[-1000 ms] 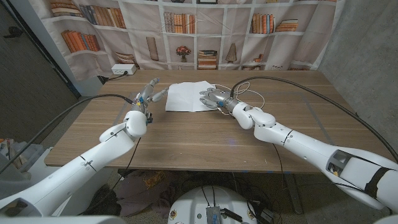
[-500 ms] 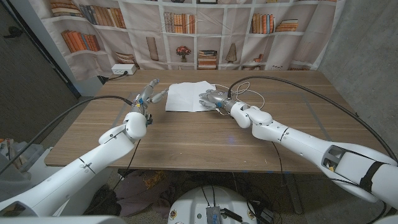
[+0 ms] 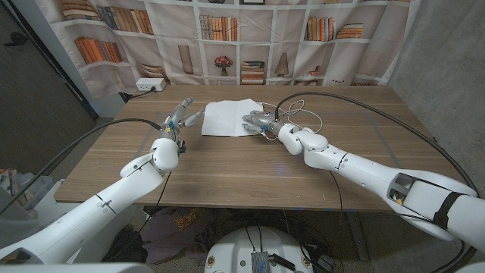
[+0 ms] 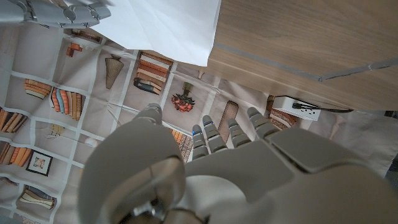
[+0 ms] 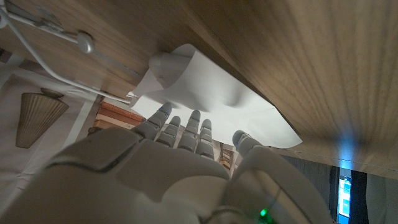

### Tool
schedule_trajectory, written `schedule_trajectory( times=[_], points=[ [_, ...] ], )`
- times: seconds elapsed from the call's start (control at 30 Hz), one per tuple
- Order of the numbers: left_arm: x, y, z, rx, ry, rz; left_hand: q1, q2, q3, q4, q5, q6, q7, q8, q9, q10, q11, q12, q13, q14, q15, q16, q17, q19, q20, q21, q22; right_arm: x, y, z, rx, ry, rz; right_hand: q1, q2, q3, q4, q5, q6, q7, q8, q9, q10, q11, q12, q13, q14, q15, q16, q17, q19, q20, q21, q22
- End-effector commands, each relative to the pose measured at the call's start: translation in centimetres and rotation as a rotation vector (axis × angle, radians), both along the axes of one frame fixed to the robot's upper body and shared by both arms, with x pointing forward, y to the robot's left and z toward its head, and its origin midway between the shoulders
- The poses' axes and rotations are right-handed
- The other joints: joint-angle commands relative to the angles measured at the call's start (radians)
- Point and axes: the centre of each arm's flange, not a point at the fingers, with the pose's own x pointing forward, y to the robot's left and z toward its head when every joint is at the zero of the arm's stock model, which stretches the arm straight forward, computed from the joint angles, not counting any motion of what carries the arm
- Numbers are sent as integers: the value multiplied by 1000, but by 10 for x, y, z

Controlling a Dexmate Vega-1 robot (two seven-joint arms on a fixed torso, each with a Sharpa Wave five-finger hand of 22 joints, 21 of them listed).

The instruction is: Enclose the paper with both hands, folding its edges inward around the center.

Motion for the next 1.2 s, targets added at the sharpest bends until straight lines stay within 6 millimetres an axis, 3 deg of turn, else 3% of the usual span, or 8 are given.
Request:
schedule_trajectory(
  times=[0.03, 0.27, 0.53, 0.6, 0.67, 0.8, 0.97, 1.2],
  points=[
    [-1, 4, -4, -78, -7, -29, -3, 1, -2, -1, 5, 0, 5, -2, 3, -1, -7, 0, 3, -11, 6, -3, 2, -6, 1, -3, 2, 1, 6, -1, -10, 32, -8, -12, 30, 2, 2, -5, 4, 13, 7, -1, 5, 7, 7, 2, 2, -49, 6, 1, 9, -77, -1, 2],
    [-4, 9, -3, -97, -26, -6, -27, 24, 5, 8, 6, 45, 20, -12, 1, 164, -49, 77, 26, 181, -90, 84, 41, 68, -17, 30, 5, 1, 4, -2, -6, 37, -8, -15, 29, 0, 3, -5, 4, 15, 7, -1, 8, 10, 9, 2, 5, -48, 8, 1, 10, -75, -1, 2],
    [0, 11, 5, -116, -30, 0, -29, 14, 6, 2, 5, 52, 20, -23, 1, 149, -33, 85, 37, 205, -77, 89, 56, 99, -7, 43, 8, -6, 3, 1, 6, 20, 8, -20, 29, -2, 3, -6, 7, 17, 9, -2, 12, 12, 11, 2, 7, -46, 9, 0, 12, -73, -2, 2],
    [1, 12, 8, -118, -34, 5, -29, 10, 4, 0, 4, 54, 22, -23, 1, 148, -20, 84, 37, 203, -76, 87, 56, 103, -8, 44, 9, -6, 3, 2, 4, 24, 5, -20, 29, -2, 3, -6, 7, 17, 10, -2, 12, 11, 11, 2, 8, -46, 10, 0, 13, -73, -2, 2],
    [0, 15, 12, -119, -42, 15, -28, -8, -1, -9, 3, 75, 28, -22, 2, 181, 81, 86, 26, 210, -41, 80, 46, 112, -10, 48, 10, -4, 3, 2, 6, 28, 3, -21, 29, -2, 3, -6, 7, 16, 10, -2, 12, 12, 11, 2, 8, -47, 10, -1, 13, -73, -2, 2],
    [5, 25, 19, -146, -35, 31, -25, -15, -2, -16, 3, 92, 32, -20, 3, 221, 108, 91, 15, 200, -32, 65, 34, 117, -6, 50, 10, -4, 1, 2, 13, 25, 10, -22, 29, -3, 2, -7, 8, 17, 10, -2, 12, 11, 11, 2, 7, -47, 10, -1, 14, -73, -3, 2],
    [16, 29, 26, -144, -4, 28, -34, -8, -2, -13, 4, 91, 34, -29, 4, 181, 13, 55, 1, 160, -21, 40, 22, 93, 12, 40, 10, -4, 2, 2, 11, 27, 14, -26, 26, -6, 3, -7, 5, 17, 10, -2, 11, 12, 12, 3, 8, -46, 11, -2, 14, -71, -4, 2],
    [27, 37, 35, -224, 30, -46, -49, 2, -4, -4, 4, 161, 49, -9, 6, 160, 9, 35, -2, 138, -20, 30, 19, 81, 16, 35, 11, -5, 3, 2, 7, 26, 15, -32, 25, -10, 4, -8, 5, 19, 10, -3, 11, 12, 12, 3, 8, -45, 11, -2, 16, -71, -5, 2]
  ],
)
